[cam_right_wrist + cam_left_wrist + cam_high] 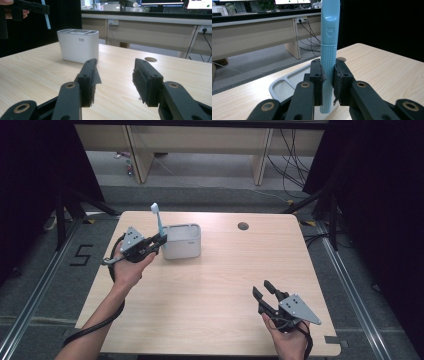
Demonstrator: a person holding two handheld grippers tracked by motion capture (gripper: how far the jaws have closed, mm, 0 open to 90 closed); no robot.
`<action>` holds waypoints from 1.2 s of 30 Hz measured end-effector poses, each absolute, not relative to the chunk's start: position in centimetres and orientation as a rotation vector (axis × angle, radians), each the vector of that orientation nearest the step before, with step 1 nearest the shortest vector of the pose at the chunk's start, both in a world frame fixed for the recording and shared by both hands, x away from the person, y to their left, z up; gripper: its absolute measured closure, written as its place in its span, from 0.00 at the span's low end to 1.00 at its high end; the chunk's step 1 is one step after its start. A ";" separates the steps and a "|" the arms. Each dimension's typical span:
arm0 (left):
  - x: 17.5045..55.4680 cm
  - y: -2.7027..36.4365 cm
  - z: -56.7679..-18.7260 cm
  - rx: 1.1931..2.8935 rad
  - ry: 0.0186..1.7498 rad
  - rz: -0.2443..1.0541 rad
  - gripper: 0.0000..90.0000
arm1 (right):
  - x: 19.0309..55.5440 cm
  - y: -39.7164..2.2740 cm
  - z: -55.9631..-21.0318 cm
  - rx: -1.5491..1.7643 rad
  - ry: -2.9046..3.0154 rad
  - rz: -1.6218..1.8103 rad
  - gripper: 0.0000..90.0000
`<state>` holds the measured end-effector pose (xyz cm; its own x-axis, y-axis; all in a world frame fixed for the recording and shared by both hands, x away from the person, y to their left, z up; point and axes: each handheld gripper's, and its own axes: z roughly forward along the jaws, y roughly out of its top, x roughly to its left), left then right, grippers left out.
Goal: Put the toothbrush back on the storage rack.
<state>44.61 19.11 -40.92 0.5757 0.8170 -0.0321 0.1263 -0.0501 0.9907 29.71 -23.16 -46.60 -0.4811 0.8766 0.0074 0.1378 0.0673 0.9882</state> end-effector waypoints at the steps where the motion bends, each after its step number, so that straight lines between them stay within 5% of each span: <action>1: 44.6 19.5 -40.8 1.587 0.818 0.699 0.87 | 29.6 -23.3 -46.9 1.021 1.691 1.478 0.59; 36: 47.8 19.2 -39.7 1.524 0.851 0.767 0.87 | 29.0 -24.7 -49.5 1.110 1.610 1.344 0.35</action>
